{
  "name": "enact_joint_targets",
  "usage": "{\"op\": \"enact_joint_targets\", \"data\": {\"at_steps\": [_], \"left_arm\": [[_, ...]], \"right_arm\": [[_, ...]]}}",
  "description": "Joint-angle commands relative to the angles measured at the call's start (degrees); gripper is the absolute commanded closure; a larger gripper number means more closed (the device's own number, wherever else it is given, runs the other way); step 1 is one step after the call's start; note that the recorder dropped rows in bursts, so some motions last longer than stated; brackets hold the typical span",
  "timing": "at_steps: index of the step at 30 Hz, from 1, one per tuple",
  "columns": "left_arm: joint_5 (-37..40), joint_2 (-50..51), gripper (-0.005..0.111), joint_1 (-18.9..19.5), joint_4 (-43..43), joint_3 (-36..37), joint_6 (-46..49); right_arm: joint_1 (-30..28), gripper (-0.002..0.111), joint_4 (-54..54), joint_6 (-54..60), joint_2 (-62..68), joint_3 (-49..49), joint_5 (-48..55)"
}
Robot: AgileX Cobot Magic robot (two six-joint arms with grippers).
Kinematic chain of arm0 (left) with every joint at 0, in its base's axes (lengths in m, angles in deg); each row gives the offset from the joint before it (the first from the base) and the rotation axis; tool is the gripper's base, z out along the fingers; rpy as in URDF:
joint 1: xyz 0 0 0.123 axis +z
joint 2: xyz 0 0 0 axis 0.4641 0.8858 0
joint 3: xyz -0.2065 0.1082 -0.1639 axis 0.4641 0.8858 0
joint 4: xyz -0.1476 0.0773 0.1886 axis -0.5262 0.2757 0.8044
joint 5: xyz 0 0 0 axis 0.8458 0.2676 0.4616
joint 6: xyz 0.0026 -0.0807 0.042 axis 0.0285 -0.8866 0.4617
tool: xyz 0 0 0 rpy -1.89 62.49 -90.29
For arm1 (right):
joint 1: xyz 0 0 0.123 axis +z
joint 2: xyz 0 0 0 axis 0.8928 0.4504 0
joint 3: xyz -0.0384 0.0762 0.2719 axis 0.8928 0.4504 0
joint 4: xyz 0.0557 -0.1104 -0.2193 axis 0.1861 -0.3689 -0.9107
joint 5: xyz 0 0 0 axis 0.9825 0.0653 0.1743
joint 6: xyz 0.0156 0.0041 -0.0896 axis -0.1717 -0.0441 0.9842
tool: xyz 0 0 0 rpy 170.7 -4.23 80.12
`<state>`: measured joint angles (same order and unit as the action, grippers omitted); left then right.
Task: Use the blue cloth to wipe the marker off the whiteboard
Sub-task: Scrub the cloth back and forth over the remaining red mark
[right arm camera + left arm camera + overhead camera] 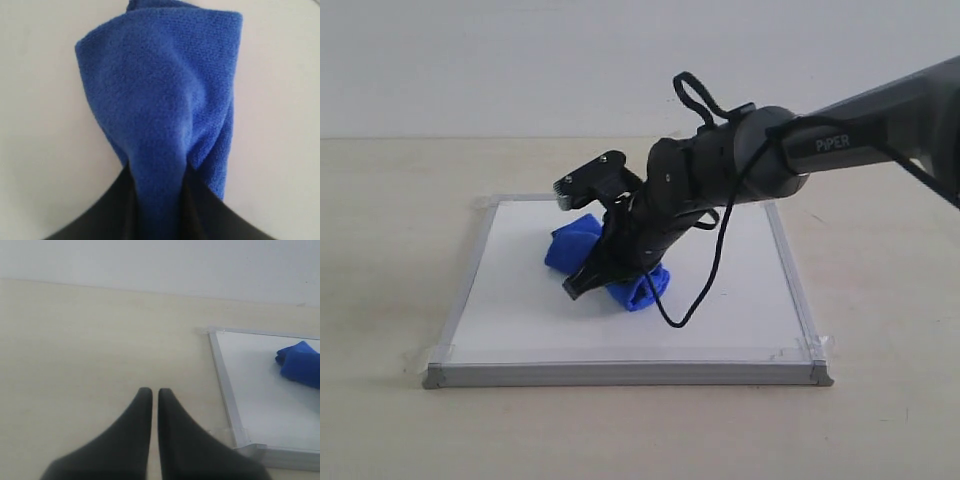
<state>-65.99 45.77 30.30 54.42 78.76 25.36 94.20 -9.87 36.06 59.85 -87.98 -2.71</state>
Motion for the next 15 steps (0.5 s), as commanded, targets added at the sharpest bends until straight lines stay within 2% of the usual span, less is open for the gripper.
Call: {"op": "enact_joint_targets", "data": {"at_steps": [1,3,5,10,15], "left_arm": [[-0.83,-0.24,0.102,0.08,-0.40,-0.20,0.21],[-0.83,-0.24,0.102,0.08,-0.40,-0.20,0.21],[-0.83,-0.24,0.102,0.08,-0.40,-0.20,0.21],[-0.83,-0.24,0.102,0.08,-0.40,-0.20,0.21],[-0.83,-0.24,0.102,0.08,-0.40,-0.20,0.21]], "right_arm": [[2.66,0.108,6.02,7.56,1.40,0.18,5.05],[2.30,0.108,2.12,6.84,1.40,0.18,4.09],[1.03,0.108,-3.27,1.10,1.40,-0.06,2.60],[-5.48,0.108,-15.83,-11.42,1.95,-2.95,5.06],[-8.61,0.108,-17.00,-14.15,1.95,-4.11,6.62]]}}
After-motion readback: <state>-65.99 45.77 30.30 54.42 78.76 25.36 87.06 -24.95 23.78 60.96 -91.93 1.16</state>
